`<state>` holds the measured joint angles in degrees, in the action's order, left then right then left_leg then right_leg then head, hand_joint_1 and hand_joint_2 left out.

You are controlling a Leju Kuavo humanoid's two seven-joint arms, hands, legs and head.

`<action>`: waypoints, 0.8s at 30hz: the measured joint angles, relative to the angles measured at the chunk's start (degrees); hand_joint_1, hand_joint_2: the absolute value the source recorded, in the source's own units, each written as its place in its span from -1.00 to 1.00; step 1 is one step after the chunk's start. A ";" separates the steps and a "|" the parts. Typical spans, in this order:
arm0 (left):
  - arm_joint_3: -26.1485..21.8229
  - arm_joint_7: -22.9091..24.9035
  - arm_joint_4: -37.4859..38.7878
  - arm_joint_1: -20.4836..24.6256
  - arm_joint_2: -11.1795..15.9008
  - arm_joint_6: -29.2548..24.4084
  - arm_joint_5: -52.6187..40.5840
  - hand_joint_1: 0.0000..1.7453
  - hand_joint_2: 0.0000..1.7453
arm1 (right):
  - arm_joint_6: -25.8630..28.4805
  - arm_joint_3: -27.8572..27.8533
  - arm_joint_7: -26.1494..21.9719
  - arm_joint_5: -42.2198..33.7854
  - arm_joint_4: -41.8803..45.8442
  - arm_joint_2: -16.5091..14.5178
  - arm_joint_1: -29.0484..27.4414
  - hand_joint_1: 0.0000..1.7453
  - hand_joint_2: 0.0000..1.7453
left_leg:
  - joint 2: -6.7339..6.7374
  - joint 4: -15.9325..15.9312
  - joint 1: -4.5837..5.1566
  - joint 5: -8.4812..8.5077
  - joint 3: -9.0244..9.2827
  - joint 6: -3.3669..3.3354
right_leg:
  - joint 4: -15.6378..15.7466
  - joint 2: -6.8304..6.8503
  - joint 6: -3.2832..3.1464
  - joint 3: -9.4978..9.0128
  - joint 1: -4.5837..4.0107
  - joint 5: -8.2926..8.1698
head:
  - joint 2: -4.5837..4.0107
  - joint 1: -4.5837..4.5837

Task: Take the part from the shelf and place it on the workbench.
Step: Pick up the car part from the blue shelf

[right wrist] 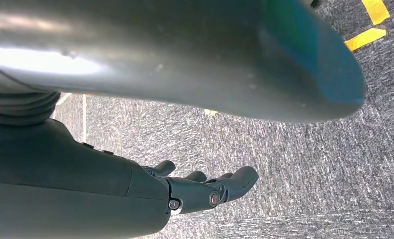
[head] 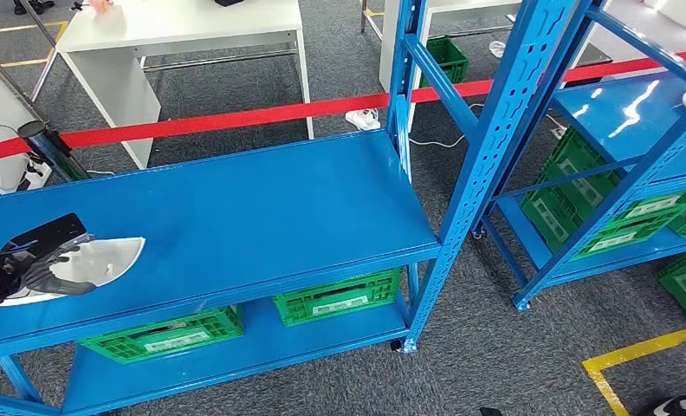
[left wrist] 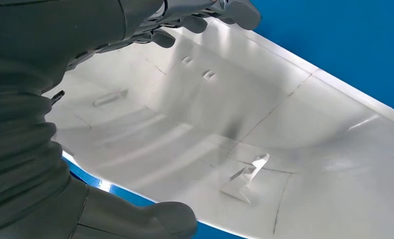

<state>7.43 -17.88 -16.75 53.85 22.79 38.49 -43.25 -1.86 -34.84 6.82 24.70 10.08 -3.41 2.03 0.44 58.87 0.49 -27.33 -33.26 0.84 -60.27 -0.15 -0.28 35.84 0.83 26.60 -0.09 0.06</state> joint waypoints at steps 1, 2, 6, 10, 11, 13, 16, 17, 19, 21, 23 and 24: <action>0.09 -0.03 -0.03 0.00 -0.02 0.02 -0.02 -1.00 1.00 | 0.00 -0.04 0.00 0.00 0.00 0.00 0.00 -1.00 -1.00 | 0.00 0.00 0.00 0.01 0.00 -0.01 | 0.00 0.00 0.00 0.00 0.00 0.00 | 0.00 -0.01; 0.19 -0.04 -0.04 0.00 -0.03 0.02 -0.04 -1.00 1.00 | 0.00 -0.08 0.00 0.00 0.00 0.00 0.00 -1.00 -1.00 | 0.00 0.00 0.00 0.01 0.00 -0.02 | 0.00 0.00 0.01 0.00 0.00 -0.01 | 0.00 -0.01; 0.40 -0.06 -0.08 0.00 -0.10 0.04 -0.04 -1.00 1.00 | 0.00 -0.15 0.00 0.00 0.00 0.00 0.00 -1.00 -1.00 | 0.00 0.00 0.00 0.02 0.00 -0.03 | 0.00 0.00 0.00 0.00 0.00 -0.02 | 0.01 0.01; 0.69 -0.05 -0.08 0.03 -0.14 0.31 -0.05 -1.00 1.00 | 0.00 -0.17 0.00 0.00 0.00 0.00 0.00 -1.00 1.00 | 0.00 0.00 0.01 0.03 0.00 -0.03 | 0.00 0.00 -0.01 0.00 0.00 -0.03 | 0.01 -0.01; 0.75 -0.06 -0.08 0.05 -0.14 0.49 -0.09 -1.00 1.00 | 0.00 -0.18 0.00 0.00 0.00 0.00 0.00 -1.00 1.00 | 0.00 0.00 0.01 0.03 0.00 -0.03 | 0.00 0.00 -0.01 0.00 0.00 -0.04 | 0.01 -0.01; 0.96 -0.13 -0.08 0.08 -0.14 0.70 -0.33 -1.00 1.00 | 0.00 -0.18 0.00 0.00 0.00 0.00 0.00 -1.00 1.00 | 0.00 0.00 0.01 0.03 0.00 -0.04 | 0.00 0.00 -0.01 -0.01 0.00 -0.04 | 0.01 0.00; 1.58 -0.46 -0.18 0.06 -0.15 0.25 -1.04 -1.00 1.00 | 0.00 -0.19 0.00 0.03 0.00 0.00 0.00 -1.00 1.00 | -0.01 0.00 0.02 0.03 0.00 -0.04 | 0.00 0.00 -0.01 -0.01 0.00 -0.04 | 0.01 -0.01; 1.81 -0.65 -0.21 0.04 -0.15 0.09 -1.20 -1.00 1.00 | 0.00 -0.20 0.00 0.05 0.00 0.00 -0.01 -1.00 1.00 | -0.01 0.00 0.02 0.03 0.00 -0.04 | 0.00 0.00 -0.01 -0.01 0.00 -0.04 | 0.01 -0.01; 2.33 -1.27 -0.21 -0.01 -0.08 0.31 -1.26 -1.00 1.00 | 0.00 -0.20 0.00 0.13 0.00 0.00 -0.01 -1.00 1.00 | -0.01 0.00 0.02 0.03 0.00 -0.04 | 0.00 0.01 -0.01 -0.02 0.00 -0.04 | 0.01 -0.01; 2.80 -1.92 -0.20 -0.21 0.08 0.99 -1.21 -1.00 1.00 | 0.00 -0.21 0.00 0.19 0.00 0.00 -0.01 -1.00 1.00 | 0.00 0.00 0.02 0.03 -0.01 -0.04 | 0.00 0.01 -0.01 -0.01 0.01 -0.05 | 0.01 -0.01; 3.05 -2.56 -0.21 -0.53 0.30 1.78 -0.99 -1.00 1.00 | 0.00 -0.22 0.00 0.28 0.00 0.00 -0.03 -1.00 1.00 | 0.00 0.00 0.02 0.03 -0.01 -0.04 | 0.00 0.00 -0.01 -0.01 0.00 -0.05 | 0.01 0.00; 3.11 -2.90 -0.22 -0.64 0.43 2.13 -0.81 -1.00 1.00 | 0.00 -0.22 0.00 0.32 0.00 0.00 -0.04 -1.00 1.00 | 0.00 0.00 0.02 0.03 -0.01 -0.04 | 0.00 0.00 -0.01 0.00 0.00 -0.06 | 0.01 0.00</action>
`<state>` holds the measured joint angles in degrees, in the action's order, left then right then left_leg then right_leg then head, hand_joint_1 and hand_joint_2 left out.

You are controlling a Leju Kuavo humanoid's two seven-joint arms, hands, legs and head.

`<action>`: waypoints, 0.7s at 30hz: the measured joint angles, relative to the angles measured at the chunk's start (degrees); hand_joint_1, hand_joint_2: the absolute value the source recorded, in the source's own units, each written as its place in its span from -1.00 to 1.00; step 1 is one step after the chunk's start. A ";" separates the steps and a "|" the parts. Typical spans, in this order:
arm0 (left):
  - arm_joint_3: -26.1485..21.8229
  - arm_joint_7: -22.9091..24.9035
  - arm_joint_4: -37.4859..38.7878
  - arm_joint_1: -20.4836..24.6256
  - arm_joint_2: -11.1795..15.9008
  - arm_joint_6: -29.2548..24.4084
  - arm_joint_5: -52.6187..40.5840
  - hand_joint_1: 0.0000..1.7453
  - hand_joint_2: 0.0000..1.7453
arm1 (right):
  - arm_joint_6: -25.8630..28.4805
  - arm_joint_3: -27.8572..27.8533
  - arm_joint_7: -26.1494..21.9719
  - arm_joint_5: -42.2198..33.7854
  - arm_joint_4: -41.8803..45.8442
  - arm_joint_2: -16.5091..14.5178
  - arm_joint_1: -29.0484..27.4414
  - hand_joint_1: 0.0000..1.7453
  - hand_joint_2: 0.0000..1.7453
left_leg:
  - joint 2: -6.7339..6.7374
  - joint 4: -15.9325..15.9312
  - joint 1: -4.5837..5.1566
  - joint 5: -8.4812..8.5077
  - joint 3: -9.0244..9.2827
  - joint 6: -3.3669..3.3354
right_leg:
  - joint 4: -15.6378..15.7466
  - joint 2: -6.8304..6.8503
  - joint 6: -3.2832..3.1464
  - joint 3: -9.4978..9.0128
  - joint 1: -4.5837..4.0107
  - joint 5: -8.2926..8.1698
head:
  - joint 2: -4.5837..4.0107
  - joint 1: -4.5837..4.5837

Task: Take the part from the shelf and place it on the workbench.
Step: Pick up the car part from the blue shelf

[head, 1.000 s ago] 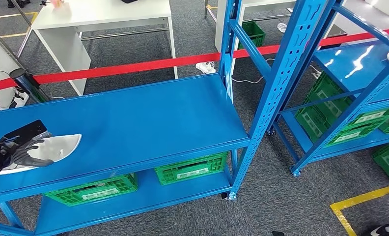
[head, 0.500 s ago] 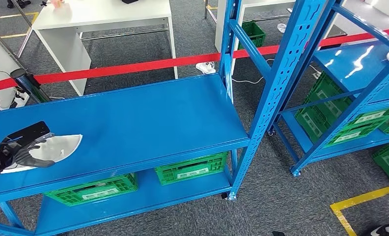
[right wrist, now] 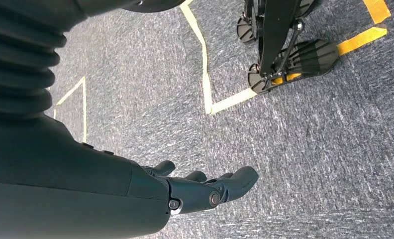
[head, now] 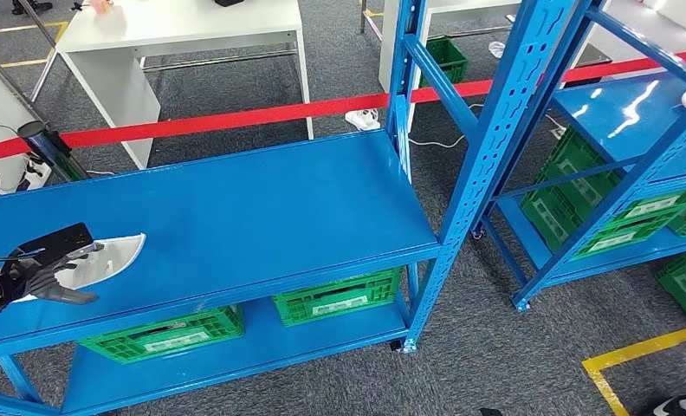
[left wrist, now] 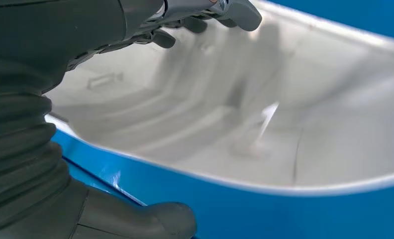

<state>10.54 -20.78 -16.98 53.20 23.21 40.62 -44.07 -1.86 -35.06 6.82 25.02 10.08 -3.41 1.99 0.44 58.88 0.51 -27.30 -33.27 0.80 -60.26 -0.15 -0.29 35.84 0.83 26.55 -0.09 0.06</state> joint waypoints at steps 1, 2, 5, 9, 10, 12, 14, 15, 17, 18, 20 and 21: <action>0.07 -0.31 -0.04 -0.05 0.17 0.37 0.18 -1.00 1.00 | 0.00 0.00 0.00 0.05 0.00 0.01 0.00 -1.00 1.00 | 0.00 0.00 0.00 0.00 0.00 0.00 | 0.00 0.00 0.00 0.00 0.00 0.00 | 0.00 -0.01; 0.21 -0.61 -0.09 -0.06 0.36 0.79 0.38 -1.00 1.00 | 0.00 0.00 -0.01 0.10 0.00 0.01 0.01 -1.00 1.00 | 0.00 0.00 0.00 0.00 0.00 0.00 | 0.00 0.00 0.00 0.00 0.00 0.00 | 0.00 -0.01; 0.85 -1.56 -0.33 -0.02 1.18 2.30 0.85 -1.00 1.00 | 0.00 -0.02 -0.03 0.22 0.00 0.04 0.01 -1.00 1.00 | 0.00 0.00 -0.01 0.00 0.00 0.00 | 0.00 -0.01 0.00 0.01 -0.01 0.00 | 0.00 -0.01; 1.04 -2.02 -0.73 0.08 1.93 3.13 1.01 -1.00 1.00 | 0.00 -0.02 -0.04 0.27 0.00 0.08 0.02 -1.00 1.00 | 0.01 0.00 -0.01 0.00 0.00 0.00 | 0.00 -0.02 0.00 0.02 -0.02 0.00 | -0.01 -0.01; 1.08 -2.03 -0.77 0.09 2.03 3.18 1.03 -1.00 1.00 | 0.00 -0.02 -0.04 0.28 0.00 0.09 0.03 -1.00 1.00 | 0.00 0.00 0.00 0.00 -0.01 0.00 | 0.00 -0.01 0.00 0.02 -0.02 0.00 | -0.01 0.00; 1.21 -2.14 -0.81 0.09 2.19 3.30 1.07 -1.00 1.00 | 0.00 -0.02 -0.04 0.29 0.00 0.09 0.03 -1.00 1.00 | 0.00 0.00 0.00 0.00 -0.01 0.00 | 0.00 -0.02 0.00 0.02 -0.02 0.00 | -0.01 -0.01; 1.38 -2.37 -0.97 0.09 2.38 3.57 1.16 -1.00 1.00 | 0.00 -0.02 -0.04 0.33 0.00 0.09 0.02 -1.00 1.00 | 0.00 0.01 0.00 0.00 -0.01 0.00 | 0.00 -0.02 0.00 0.02 -0.01 0.00 | -0.01 -0.01; 1.46 -2.49 -1.08 0.10 2.46 3.71 1.22 -1.00 1.00 | 0.00 -0.02 -0.03 0.36 0.00 0.09 0.02 -1.00 1.00 | 0.00 0.01 0.00 0.00 -0.01 0.00 | 0.00 -0.02 0.00 0.02 -0.01 -0.01 | -0.01 -0.01; 1.67 -2.76 -1.32 0.14 2.68 3.83 1.34 -1.00 1.00 | 0.01 -0.02 0.01 0.50 0.00 0.09 0.03 -1.00 1.00 | 0.00 0.01 0.00 0.00 -0.01 0.00 | 0.00 -0.02 0.00 0.02 -0.01 -0.01 | 0.00 -0.01; 1.82 -2.88 -1.45 0.15 2.79 3.85 1.38 -1.00 1.00 | 0.02 -0.02 0.04 0.58 0.00 0.09 0.03 -1.00 1.00 | 0.00 0.01 0.00 0.00 -0.01 0.00 | 0.00 -0.02 0.00 0.02 -0.01 -0.01 | 0.00 -0.01; 2.16 -2.95 -1.68 0.15 2.98 3.32 1.40 -1.00 1.00 | 0.07 -0.02 0.09 0.72 0.00 0.09 0.03 -1.00 1.00 | 0.00 0.01 0.00 0.00 -0.01 0.00 | 0.00 -0.02 0.00 0.02 -0.01 -0.01 | 0.00 0.00; 2.31 -2.81 -1.80 0.12 3.03 2.59 1.39 -1.00 1.00 | 0.10 -0.01 0.14 0.74 0.00 0.09 0.04 -1.00 1.00 | 0.00 0.01 0.00 0.00 -0.01 0.00 | 0.00 -0.02 0.00 0.02 -0.01 -0.01 | 0.00 0.00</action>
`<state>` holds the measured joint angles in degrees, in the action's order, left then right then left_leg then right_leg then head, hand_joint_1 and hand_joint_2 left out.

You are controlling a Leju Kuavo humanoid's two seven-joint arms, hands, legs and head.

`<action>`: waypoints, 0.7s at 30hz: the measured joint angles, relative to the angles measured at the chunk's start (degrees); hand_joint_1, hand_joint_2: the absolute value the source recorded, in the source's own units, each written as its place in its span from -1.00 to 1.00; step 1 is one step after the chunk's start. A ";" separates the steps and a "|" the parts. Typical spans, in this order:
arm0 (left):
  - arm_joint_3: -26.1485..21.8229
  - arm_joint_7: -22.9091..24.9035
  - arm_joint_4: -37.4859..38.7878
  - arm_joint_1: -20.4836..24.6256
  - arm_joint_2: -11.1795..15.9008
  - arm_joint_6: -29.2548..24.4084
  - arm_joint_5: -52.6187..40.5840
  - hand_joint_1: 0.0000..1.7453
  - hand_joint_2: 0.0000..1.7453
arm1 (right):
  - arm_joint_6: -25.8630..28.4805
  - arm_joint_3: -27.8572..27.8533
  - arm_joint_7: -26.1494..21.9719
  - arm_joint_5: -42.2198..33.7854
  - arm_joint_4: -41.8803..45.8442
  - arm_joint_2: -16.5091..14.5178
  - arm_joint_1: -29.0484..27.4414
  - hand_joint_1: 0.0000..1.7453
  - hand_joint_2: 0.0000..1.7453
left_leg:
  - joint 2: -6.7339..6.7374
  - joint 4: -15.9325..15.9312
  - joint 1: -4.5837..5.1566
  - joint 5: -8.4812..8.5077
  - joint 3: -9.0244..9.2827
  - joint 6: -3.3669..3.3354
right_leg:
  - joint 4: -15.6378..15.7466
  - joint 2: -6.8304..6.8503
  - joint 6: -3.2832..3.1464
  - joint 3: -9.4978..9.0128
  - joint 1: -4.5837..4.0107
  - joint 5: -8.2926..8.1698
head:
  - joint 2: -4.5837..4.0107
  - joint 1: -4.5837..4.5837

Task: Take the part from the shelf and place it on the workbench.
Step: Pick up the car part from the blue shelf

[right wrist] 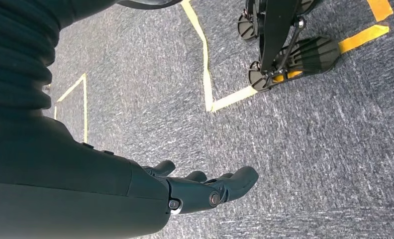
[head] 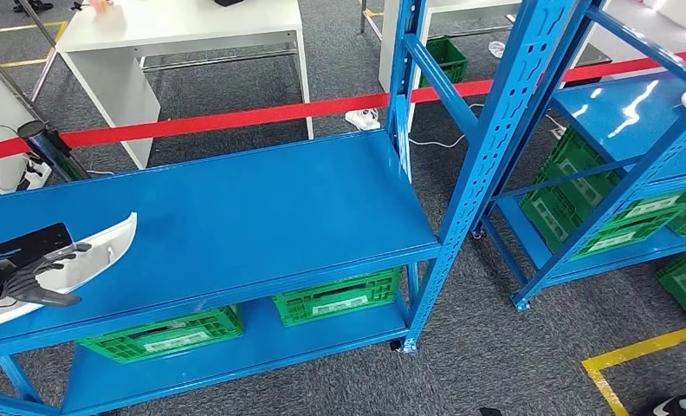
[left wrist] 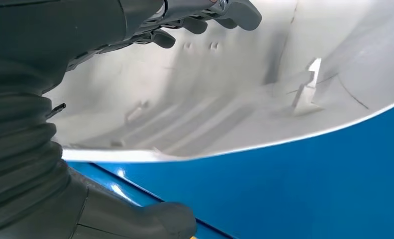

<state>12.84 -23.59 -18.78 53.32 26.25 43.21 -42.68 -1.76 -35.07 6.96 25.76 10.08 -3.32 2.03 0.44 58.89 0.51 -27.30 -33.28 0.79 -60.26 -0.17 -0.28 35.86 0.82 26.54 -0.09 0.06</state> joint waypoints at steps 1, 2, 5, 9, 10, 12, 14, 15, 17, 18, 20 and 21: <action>0.14 0.23 -0.11 -0.06 0.01 -1.10 -0.02 -1.00 1.00 | 0.02 0.01 0.05 0.01 0.00 0.00 0.01 -1.00 1.00 | 0.00 0.00 0.00 0.00 0.00 0.00 | 0.00 0.00 0.00 0.00 0.00 0.00 | 0.00 -0.01; 0.29 0.50 -0.22 -0.16 -0.04 -2.49 -0.07 -0.98 1.00 | 0.04 0.00 0.09 0.02 0.00 0.00 0.02 -1.00 1.00 | 0.00 0.00 0.00 0.00 0.00 0.00 | 0.01 0.00 0.00 0.00 0.00 0.00 | 0.00 0.00; 1.31 1.68 -0.57 -0.69 -0.60 -8.10 -1.02 0.47 1.00 | 0.06 -0.01 0.13 -0.02 0.00 0.00 0.02 -1.00 1.00 | 0.00 0.01 0.01 0.00 0.00 0.00 | 0.01 0.01 0.00 0.00 0.00 0.00 | 0.00 0.01; 3.85 4.11 -0.89 -1.35 -2.27 -15.36 -4.12 1.00 1.00 | 0.34 -0.16 0.23 -0.14 0.00 0.00 0.05 -1.00 1.00 | -0.01 0.04 0.01 0.01 -0.01 -0.01 | 0.02 0.02 0.02 -0.01 0.00 -0.01 | 0.00 0.00; 4.63 4.77 -0.90 -1.38 -2.80 -16.87 -4.96 1.00 1.00 | 0.47 -0.28 0.31 -0.18 0.00 0.00 0.06 -1.00 1.00 | -0.01 0.05 0.02 0.01 -0.01 -0.02 | 0.02 0.03 0.02 -0.01 0.00 -0.02 | 0.00 -0.01; 6.20 5.82 -0.90 -1.38 -3.83 -19.02 -6.18 1.00 1.00 | 0.65 -0.58 0.48 -0.21 0.00 0.00 0.12 -1.00 1.00 | -0.02 0.05 0.03 0.02 -0.02 -0.04 | 0.02 0.04 0.04 -0.02 0.00 -0.03 | 0.00 -0.02; 7.42 6.44 -0.90 -1.38 -4.57 -20.01 -6.79 1.00 1.00 | 0.72 -0.83 0.54 -0.28 0.00 0.00 0.16 -1.00 1.00 | 0.02 0.06 0.03 0.02 -0.02 -0.04 | 0.02 0.02 0.04 -0.01 0.01 -0.05 | 0.00 -0.01; 7.87 6.58 -0.90 -1.38 -4.90 -20.31 -6.97 1.00 1.00 | 0.73 -0.92 0.54 -0.32 0.00 0.00 0.15 -1.00 1.00 | 0.03 0.06 0.04 0.02 -0.02 -0.04 | 0.02 0.01 0.05 0.00 0.01 -0.06 | 0.00 -0.01; 8.63 6.66 -0.92 -1.33 -5.38 -21.01 -7.32 1.00 1.00 | 0.70 -1.05 0.54 -0.39 0.00 0.00 0.14 -1.00 1.00 | 0.04 0.06 0.04 0.02 -0.02 -0.05 | 0.03 0.00 0.05 0.00 0.01 -0.07 | 0.00 -0.01; 8.98 6.63 -0.95 -1.30 -5.55 -21.32 -7.47 1.00 1.00 | 0.66 -1.11 0.53 -0.39 0.00 0.00 0.14 -1.00 1.00 | 0.03 0.06 0.04 0.02 -0.02 -0.05 | 0.03 0.01 0.06 0.00 0.01 -0.07 | 0.00 -0.01; 9.64 6.58 -1.04 -1.16 -5.74 -21.65 -7.71 1.00 1.00 | 0.58 -1.28 0.51 -0.38 0.00 0.00 0.16 -1.00 1.00 | 0.01 0.06 0.05 0.02 -0.01 -0.05 | 0.03 0.02 0.06 -0.03 0.01 -0.06 | 0.00 0.00; 9.91 6.54 -1.09 -1.06 -5.80 -21.69 -7.75 1.00 1.00 | 0.56 -1.34 0.49 -0.38 0.00 0.00 0.16 -1.00 1.00 | 0.00 0.06 0.05 0.02 -0.01 -0.05 | 0.03 0.03 0.06 -0.03 0.01 -0.06 | 0.00 0.00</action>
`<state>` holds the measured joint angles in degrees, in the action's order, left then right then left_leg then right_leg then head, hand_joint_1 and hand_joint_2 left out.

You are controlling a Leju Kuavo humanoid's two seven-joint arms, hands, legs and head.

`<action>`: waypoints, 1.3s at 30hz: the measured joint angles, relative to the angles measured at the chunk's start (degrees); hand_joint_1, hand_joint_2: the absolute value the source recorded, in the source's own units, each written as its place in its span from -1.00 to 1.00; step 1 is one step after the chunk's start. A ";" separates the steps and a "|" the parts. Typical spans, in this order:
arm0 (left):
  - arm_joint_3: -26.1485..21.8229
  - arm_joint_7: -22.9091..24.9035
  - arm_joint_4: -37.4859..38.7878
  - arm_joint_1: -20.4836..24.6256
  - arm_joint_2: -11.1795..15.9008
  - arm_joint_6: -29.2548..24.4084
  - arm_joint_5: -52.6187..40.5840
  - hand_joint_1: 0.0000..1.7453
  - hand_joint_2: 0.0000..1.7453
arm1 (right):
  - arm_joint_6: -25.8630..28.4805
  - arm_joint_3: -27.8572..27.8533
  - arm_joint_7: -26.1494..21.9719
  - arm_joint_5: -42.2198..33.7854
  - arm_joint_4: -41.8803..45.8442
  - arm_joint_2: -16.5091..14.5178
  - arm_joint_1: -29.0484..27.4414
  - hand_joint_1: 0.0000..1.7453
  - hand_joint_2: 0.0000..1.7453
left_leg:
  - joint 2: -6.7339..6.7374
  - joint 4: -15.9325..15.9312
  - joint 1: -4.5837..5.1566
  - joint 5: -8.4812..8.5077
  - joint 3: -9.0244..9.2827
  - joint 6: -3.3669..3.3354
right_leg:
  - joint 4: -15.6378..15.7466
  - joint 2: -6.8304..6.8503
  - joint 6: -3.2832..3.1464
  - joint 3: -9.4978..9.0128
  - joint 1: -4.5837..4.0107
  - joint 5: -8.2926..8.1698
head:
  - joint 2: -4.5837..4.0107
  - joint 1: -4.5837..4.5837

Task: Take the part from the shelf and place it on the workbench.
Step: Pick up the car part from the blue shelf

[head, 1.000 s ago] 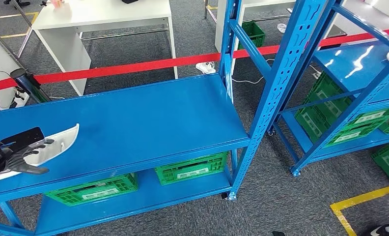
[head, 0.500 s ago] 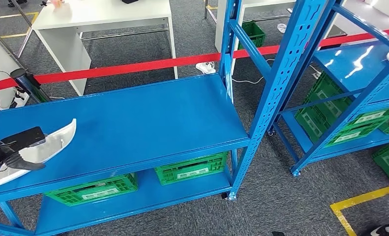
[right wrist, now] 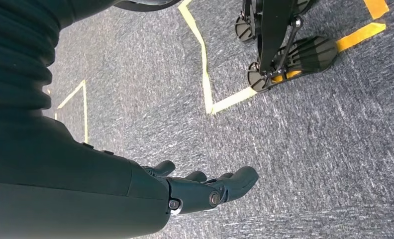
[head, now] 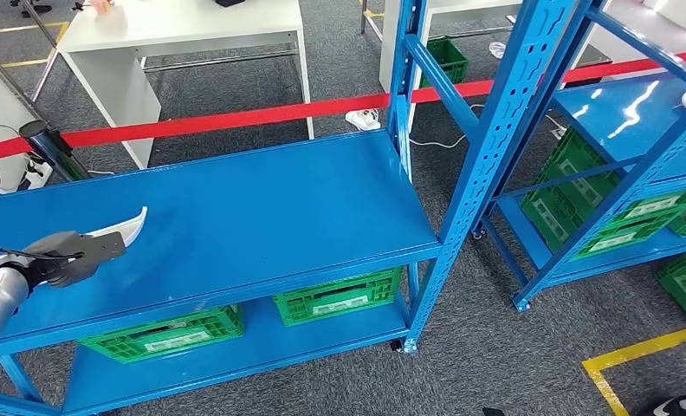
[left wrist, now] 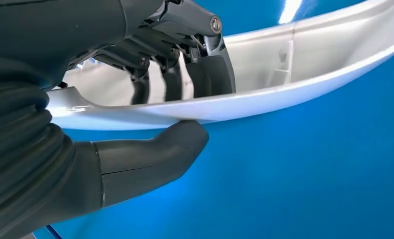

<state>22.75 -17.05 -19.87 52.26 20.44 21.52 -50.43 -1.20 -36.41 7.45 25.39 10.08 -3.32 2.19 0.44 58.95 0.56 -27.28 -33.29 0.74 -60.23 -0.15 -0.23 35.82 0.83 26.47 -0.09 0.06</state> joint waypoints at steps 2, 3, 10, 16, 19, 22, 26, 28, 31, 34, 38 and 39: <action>0.37 -0.06 -0.09 0.26 -0.06 -0.01 -0.02 1.00 1.00 | 0.00 -0.08 -0.02 0.01 0.00 0.00 -0.01 -1.00 1.00 | 0.00 0.00 0.00 0.00 0.01 -0.01 | 0.00 0.00 0.00 -0.01 0.00 0.00 | 0.00 0.00; 0.48 -0.08 -0.12 0.39 -0.09 -0.01 -0.03 1.00 1.00 | 0.00 -0.09 -0.03 0.01 0.00 0.00 -0.01 -1.00 1.00 | 0.00 0.00 0.00 0.01 0.02 -0.01 | 0.00 0.00 0.01 -0.02 0.00 0.00 | 0.00 0.00; 1.17 0.08 -0.24 0.68 -0.33 -0.71 -0.01 1.00 1.00 | 0.00 -0.13 -0.09 0.30 0.00 0.00 -0.02 -1.00 1.00 | 0.00 0.00 0.02 0.05 0.01 -0.07 | 0.00 0.01 0.05 -0.04 0.00 -0.04 | -0.01 -0.01; 1.17 -0.25 -0.24 0.50 -0.38 -1.23 0.33 1.00 1.00 | -0.02 -0.13 -0.09 0.44 0.00 0.00 -0.02 -1.00 1.00 | -0.01 0.00 0.02 0.06 0.02 -0.09 | 0.00 0.02 0.08 -0.05 0.00 -0.06 | 0.00 -0.01; 1.17 -1.58 -0.27 0.34 -0.41 -1.38 1.37 1.00 1.00 | -0.04 -0.14 -0.09 0.44 0.00 0.00 -0.02 -1.00 1.00 | -0.02 0.00 0.03 0.08 0.02 -0.12 | 0.00 0.03 0.09 -0.05 0.00 -0.07 | 0.00 0.00; 1.17 -2.88 -0.48 0.03 -0.65 -2.36 2.08 1.00 1.00 | -0.03 -0.28 -0.09 0.34 0.00 0.00 -0.02 -1.00 1.00 | -0.05 0.00 0.06 0.09 0.01 -0.14 | 0.00 0.05 0.09 -0.05 0.00 -0.07 | 0.00 0.00; 1.19 -3.85 -0.77 -0.45 -1.65 -6.75 1.72 1.00 1.00 | -0.03 -0.85 -0.15 0.04 0.00 0.00 -0.02 -1.00 1.00 | -0.06 0.00 0.09 0.12 0.00 -0.18 | 0.01 0.07 0.11 -0.05 0.00 -0.08 | 0.00 -0.01; 1.20 -3.91 -0.78 -0.66 -2.27 -8.11 1.65 1.00 1.00 | -0.04 -1.09 -0.20 -0.01 0.00 0.00 -0.02 -1.00 1.00 | -0.05 0.00 0.10 0.12 -0.01 -0.18 | 0.01 0.06 0.12 -0.04 0.01 -0.10 | -0.01 -0.02; 1.21 -3.93 -0.84 -0.90 -2.90 -8.79 1.69 1.00 1.00 | -0.04 -1.32 -0.23 -0.01 0.00 0.00 -0.07 -1.00 1.00 | -0.03 0.01 0.11 0.12 -0.01 -0.19 | 0.02 0.05 0.13 -0.03 0.01 -0.13 | 0.00 -0.02; 1.16 -4.53 -1.09 -1.25 -3.25 -10.27 3.27 1.00 1.00 | -0.09 -1.52 -0.33 -0.01 0.00 0.00 -0.10 -1.00 1.00 | -0.04 0.01 0.11 0.12 -0.02 -0.19 | 0.03 0.05 0.13 -0.02 0.01 -0.13 | 0.00 -0.01; -0.86 -9.07 -2.61 -2.41 -4.43 -11.16 13.01 1.00 1.00 | -0.28 -1.66 -0.72 0.06 0.00 0.00 -0.12 -1.00 1.00 | -0.07 0.02 0.11 0.13 -0.05 -0.20 | 0.04 0.06 0.13 0.00 0.01 -0.13 | 0.00 -0.01; -2.12 -10.79 -3.61 -2.74 -4.98 -10.13 17.10 1.00 1.00 | -0.32 -1.74 -0.81 0.12 0.00 0.00 -0.12 -1.00 1.00 | -0.08 0.02 0.11 0.13 -0.06 -0.20 | 0.04 0.07 0.13 0.01 0.01 -0.13 | 0.00 0.00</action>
<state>20.62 -27.85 -23.48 49.52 15.46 11.39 -33.33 -1.52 -38.16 6.64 25.51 10.08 -3.32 2.07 0.36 58.97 0.67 -27.15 -33.35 0.54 -60.19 -0.07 -0.09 35.83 0.84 26.34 -0.09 0.06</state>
